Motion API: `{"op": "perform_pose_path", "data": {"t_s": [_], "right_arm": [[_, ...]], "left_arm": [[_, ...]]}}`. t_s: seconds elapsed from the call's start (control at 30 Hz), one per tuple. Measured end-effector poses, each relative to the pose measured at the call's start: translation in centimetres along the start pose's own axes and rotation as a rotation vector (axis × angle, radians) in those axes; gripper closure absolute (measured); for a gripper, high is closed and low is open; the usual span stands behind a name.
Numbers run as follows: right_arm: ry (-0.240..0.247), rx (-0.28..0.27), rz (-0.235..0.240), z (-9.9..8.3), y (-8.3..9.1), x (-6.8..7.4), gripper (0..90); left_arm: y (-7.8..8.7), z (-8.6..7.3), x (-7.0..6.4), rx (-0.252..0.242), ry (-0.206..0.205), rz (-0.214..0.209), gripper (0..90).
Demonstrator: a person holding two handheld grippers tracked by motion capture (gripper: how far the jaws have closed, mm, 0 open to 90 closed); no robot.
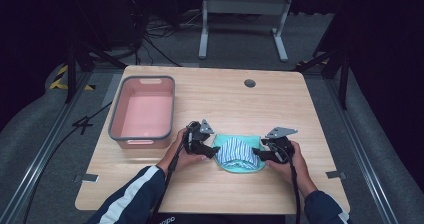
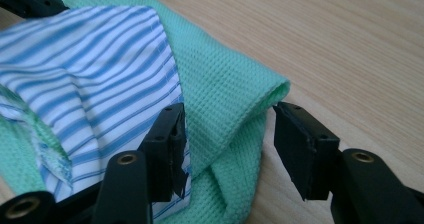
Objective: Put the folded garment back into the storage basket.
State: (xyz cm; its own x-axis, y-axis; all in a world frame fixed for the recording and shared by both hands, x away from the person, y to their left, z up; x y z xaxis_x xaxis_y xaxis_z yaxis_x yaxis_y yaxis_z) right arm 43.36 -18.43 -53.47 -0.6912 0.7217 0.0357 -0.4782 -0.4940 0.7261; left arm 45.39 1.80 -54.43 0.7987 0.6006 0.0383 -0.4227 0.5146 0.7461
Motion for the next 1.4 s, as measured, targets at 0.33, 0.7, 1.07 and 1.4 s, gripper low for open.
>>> {"op": "perform_pose_path", "data": {"t_s": [0.33,0.7,1.07,1.4], "right_arm": [[-0.069,-0.013,0.013,-0.6,-0.2,-0.1,45.4],[-0.08,-0.001,0.071,-0.6,0.0,0.8,74.3],[-0.056,0.009,0.072,-0.4,0.7,1.0,82.9],[-0.07,-0.042,0.038,1.1,3.0,0.2,83.4]], "left_arm": [[-0.1,0.0,-0.5,-0.006,0.016,-0.001,24.8],[0.3,0.3,-2.0,-0.014,-0.004,-0.054,64.9],[0.4,0.9,-2.7,0.017,-0.023,-0.093,83.4],[1.4,3.6,-3.4,0.02,-0.083,-0.088,84.2]]}}
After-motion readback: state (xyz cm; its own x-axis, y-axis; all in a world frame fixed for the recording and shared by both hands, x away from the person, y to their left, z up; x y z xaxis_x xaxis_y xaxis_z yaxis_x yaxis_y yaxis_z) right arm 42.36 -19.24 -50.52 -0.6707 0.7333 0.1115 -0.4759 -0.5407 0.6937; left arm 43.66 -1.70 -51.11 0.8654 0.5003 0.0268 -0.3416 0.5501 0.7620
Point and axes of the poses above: each handheld gripper's, and its own axes: y roughly backward along the jaws, z roughly out of its top, x roughly to its left, the point moved 9 cm from there along -y, roughly forward along the jaws, and after that the axes turned 4 degrees about z, right-handed, at the moved point
